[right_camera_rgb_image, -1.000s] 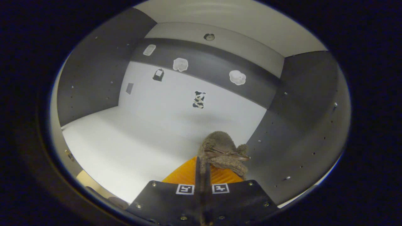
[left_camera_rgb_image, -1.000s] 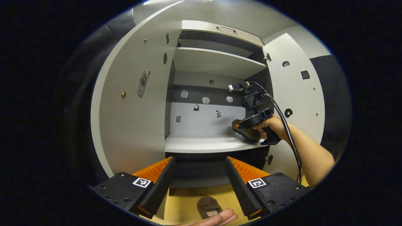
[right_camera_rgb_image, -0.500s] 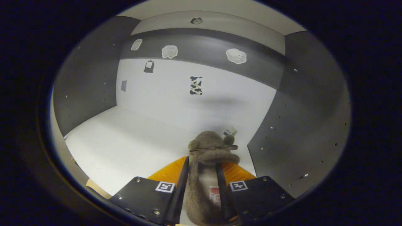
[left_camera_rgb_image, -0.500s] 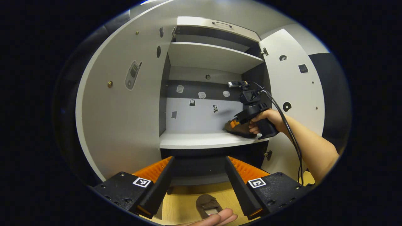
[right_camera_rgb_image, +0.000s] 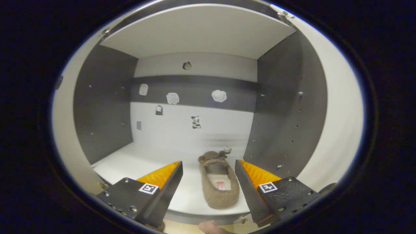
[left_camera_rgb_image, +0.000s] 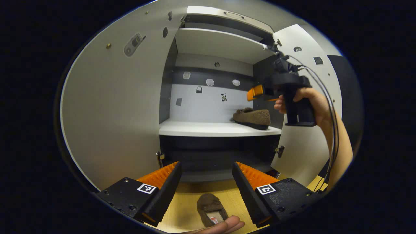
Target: Grab one shoe with the right hand and put it into the shoe cabinet, grab the other shoe with the left hand and put it into the shoe cabinet; then close the right door with the right hand and the left door with the left hand.
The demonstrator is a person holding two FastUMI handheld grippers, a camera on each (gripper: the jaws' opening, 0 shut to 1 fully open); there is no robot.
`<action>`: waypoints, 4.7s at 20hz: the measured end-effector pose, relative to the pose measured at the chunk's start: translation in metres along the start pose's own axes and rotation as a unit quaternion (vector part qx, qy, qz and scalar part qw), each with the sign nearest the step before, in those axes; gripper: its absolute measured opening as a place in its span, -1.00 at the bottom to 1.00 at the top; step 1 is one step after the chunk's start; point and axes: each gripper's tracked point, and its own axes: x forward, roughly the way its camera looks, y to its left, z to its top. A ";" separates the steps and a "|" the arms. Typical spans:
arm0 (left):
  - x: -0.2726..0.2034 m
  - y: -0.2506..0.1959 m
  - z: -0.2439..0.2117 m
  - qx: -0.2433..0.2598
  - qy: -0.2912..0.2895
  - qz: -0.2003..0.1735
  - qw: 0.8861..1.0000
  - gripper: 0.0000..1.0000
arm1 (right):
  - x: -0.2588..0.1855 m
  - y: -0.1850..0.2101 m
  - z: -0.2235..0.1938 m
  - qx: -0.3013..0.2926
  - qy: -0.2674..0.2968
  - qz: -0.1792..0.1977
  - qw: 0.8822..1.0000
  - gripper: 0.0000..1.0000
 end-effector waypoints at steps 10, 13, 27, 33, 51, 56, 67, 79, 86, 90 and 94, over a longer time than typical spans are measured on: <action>0.009 0.011 -0.114 -0.006 0.099 0.015 0.995 0.94 | -0.171 0.019 -0.011 0.029 -0.125 0.010 0.992 0.94; 0.007 0.008 -0.145 -0.009 0.127 0.015 0.992 0.94 | -0.203 0.015 -0.032 0.016 -0.146 -0.010 0.989 0.93; 0.026 0.035 -0.256 -0.033 0.254 0.058 0.965 0.80 | -0.258 0.004 -0.118 0.071 -0.161 -0.006 0.984 0.94; 0.030 0.023 -0.268 -0.051 0.296 0.042 0.953 -0.63 | -0.248 0.001 -0.149 0.079 -0.140 -0.008 0.987 0.93; 0.018 -0.007 -0.086 0.014 0.105 0.037 0.994 -0.99 | -0.228 -0.024 -0.192 0.113 -0.079 -0.009 0.990 0.94; 0.032 -0.009 -0.012 0.008 0.043 0.046 0.998 -0.99 | -0.237 -0.037 -0.179 0.118 -0.093 -0.004 0.989 0.94; 0.079 -0.006 0.145 -0.024 -0.052 0.071 0.996 -0.99 | -0.254 -0.052 -0.116 0.097 -0.132 0.021 0.986 0.89; 0.211 0.020 0.174 -0.032 -0.021 0.126 0.991 -0.99 | -0.258 -0.048 -0.079 0.113 -0.158 0.021 0.981 0.93; 0.268 0.027 0.147 -0.034 0.018 0.122 0.992 -0.88 | -0.263 -0.050 -0.086 0.100 -0.175 0.007 0.979 0.93; 0.263 0.034 0.161 -0.051 0.013 0.123 0.991 -0.51 | -0.266 -0.050 -0.090 0.103 -0.174 0.011 0.979 0.93; 0.231 0.038 0.168 -0.051 0.009 0.133 0.990 0.18 | -0.275 -0.056 -0.093 0.126 -0.170 0.013 0.977 0.93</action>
